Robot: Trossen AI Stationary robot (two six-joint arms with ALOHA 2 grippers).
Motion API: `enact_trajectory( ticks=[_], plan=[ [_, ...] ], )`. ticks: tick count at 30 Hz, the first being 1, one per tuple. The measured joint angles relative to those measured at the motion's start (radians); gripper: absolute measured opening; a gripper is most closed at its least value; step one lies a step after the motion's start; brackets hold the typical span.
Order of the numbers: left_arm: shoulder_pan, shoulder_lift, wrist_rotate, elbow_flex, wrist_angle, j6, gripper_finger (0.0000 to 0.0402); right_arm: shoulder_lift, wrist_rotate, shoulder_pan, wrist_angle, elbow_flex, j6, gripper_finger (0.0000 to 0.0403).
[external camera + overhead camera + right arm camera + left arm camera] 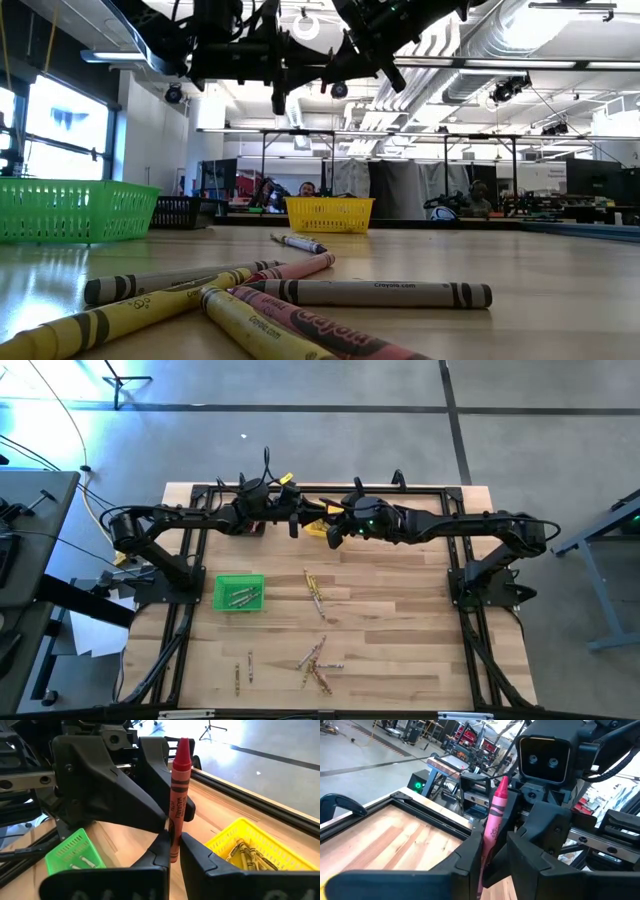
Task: Sort crayons
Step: Put the red crayon into the black bin
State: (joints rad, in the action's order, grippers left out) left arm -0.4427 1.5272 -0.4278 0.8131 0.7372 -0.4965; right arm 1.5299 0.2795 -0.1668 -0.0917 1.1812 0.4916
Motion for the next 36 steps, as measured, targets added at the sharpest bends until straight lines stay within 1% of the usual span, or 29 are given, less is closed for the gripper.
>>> enact_trajectory(
  ticks=[7, 15, 17, 20, 25, 26, 32, 34, 36],
  plan=[
    [0.013, 0.003, 0.003, 0.007, -0.006, 0.0, 0.01, 0.0, 0.0, -0.001, -0.004, 0.0, -0.002, 0.0012],
    [0.035, 0.086, -0.001, 0.101, -0.008, 0.002, 0.0107, 0.0, -0.002, 0.0, -0.007, 0.0, -0.003, 0.0012],
    [0.039, 0.105, -0.006, 0.121, -0.006, 0.0, 0.0101, 0.0, 0.001, 0.005, -0.011, 0.0, -0.002, 0.0012],
    [0.041, 0.112, -0.01, 0.13, -0.022, -0.007, 0.008, 0.0, -0.004, 0.008, -0.032, 0.0, 0.002, 0.0012],
    [0.038, 0.112, -0.008, 0.13, -0.073, 0.015, 0.0017, 0.001, -0.019, 0.013, -0.057, 0.0, 0.008, 0.0012],
    [0.035, 0.112, -0.011, 0.13, -0.077, 0.016, 0.001, 0.001, -0.018, 0.014, -0.056, 0.0, 0.009, 0.0012],
    [0.03, 0.111, -0.011, 0.13, -0.084, 0.023, 0.0004, 0.001, -0.028, 0.011, -0.057, 0.0, 0.008, 0.0016],
    [0.024, 0.111, -0.012, 0.13, -0.085, 0.017, 0.0004, 0.001, -0.03, 0.01, -0.055, 0.0, 0.001, 0.0026],
    [0.019, 0.111, -0.016, 0.13, -0.088, 0.009, 0.0003, 0.001, -0.04, 0.009, -0.056, 0.0, -0.003, 0.0044]
  ],
)
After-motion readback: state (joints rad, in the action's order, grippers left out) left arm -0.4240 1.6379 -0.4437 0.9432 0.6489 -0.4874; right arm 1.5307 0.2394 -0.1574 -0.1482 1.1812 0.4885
